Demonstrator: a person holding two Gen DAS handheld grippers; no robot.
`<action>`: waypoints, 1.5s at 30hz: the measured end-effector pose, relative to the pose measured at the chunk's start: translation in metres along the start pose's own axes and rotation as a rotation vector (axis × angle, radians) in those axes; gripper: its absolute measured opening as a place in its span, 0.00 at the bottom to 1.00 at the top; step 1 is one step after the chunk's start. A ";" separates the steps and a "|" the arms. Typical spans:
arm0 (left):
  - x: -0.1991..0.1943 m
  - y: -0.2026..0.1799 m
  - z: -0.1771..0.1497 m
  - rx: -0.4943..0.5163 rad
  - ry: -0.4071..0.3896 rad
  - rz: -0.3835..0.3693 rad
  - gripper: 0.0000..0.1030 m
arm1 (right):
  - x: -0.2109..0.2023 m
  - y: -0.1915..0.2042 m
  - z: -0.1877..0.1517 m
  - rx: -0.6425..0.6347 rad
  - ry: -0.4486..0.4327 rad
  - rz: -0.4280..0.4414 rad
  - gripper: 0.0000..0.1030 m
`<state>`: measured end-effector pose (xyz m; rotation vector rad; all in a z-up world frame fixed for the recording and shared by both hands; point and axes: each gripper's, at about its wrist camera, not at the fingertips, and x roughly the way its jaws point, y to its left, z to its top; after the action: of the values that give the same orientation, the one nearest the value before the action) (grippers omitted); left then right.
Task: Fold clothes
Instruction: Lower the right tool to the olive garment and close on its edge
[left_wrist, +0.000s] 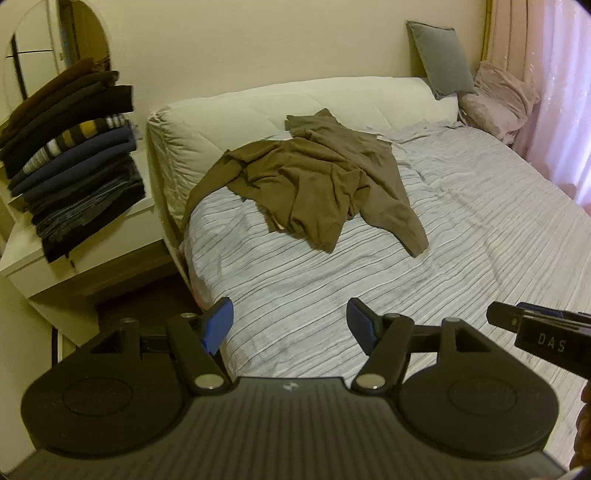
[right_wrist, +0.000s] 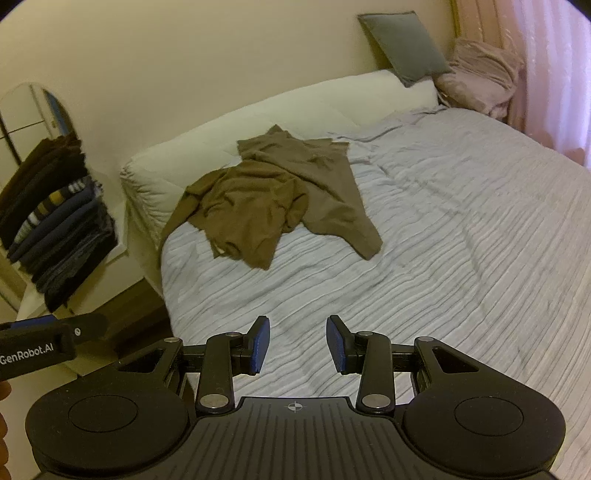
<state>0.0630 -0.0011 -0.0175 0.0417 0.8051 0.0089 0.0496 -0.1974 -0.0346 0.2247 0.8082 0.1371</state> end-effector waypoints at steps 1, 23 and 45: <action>0.007 -0.002 0.005 0.010 0.005 -0.008 0.62 | 0.005 -0.001 0.002 0.008 0.004 -0.006 0.37; 0.176 0.020 0.109 0.157 0.102 -0.178 0.62 | 0.157 0.004 0.065 0.226 0.158 -0.122 0.37; 0.368 -0.034 0.236 0.334 0.143 -0.386 0.62 | 0.319 -0.124 0.124 1.058 0.075 -0.011 0.37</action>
<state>0.4873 -0.0344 -0.1206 0.2030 0.9401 -0.4924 0.3627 -0.2699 -0.2061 1.2157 0.8958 -0.3128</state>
